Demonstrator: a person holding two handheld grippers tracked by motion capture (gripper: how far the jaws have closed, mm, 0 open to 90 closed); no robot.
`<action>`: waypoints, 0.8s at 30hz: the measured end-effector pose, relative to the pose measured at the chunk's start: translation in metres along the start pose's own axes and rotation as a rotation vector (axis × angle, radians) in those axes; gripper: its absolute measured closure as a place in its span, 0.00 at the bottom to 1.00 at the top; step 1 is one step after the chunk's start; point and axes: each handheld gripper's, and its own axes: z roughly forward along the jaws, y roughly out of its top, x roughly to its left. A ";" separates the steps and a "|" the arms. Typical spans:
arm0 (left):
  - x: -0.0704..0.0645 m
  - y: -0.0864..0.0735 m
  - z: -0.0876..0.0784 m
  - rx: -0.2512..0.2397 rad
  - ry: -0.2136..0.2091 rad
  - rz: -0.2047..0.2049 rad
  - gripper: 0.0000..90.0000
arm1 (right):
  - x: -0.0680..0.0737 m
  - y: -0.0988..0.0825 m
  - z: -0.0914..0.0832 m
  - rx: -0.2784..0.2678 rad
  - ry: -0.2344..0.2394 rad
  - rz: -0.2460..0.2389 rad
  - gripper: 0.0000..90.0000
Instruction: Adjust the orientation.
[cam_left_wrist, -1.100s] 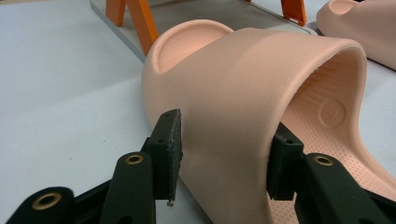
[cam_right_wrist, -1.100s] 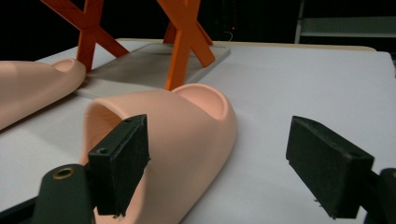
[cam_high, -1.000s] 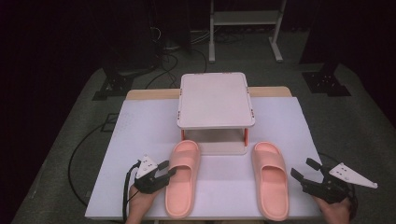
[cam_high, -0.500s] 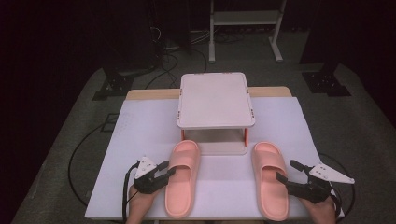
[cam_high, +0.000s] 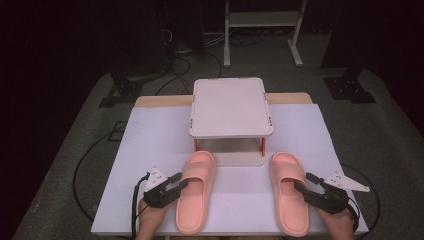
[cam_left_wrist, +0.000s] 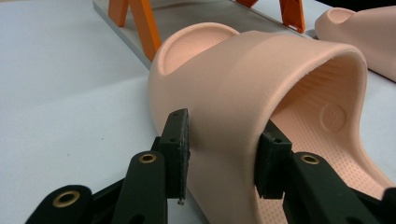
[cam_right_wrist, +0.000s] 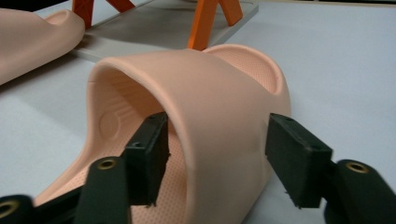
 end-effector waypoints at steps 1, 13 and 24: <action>0.000 0.000 0.000 -0.001 -0.001 0.001 0.70 | 0.000 0.000 0.000 0.006 -0.009 0.004 0.48; -0.001 0.001 -0.002 -0.019 -0.019 -0.022 0.72 | 0.004 0.001 -0.002 0.012 -0.102 -0.033 0.71; -0.001 0.002 -0.004 -0.040 -0.046 -0.032 0.77 | 0.004 0.001 -0.007 0.020 -0.101 -0.046 0.82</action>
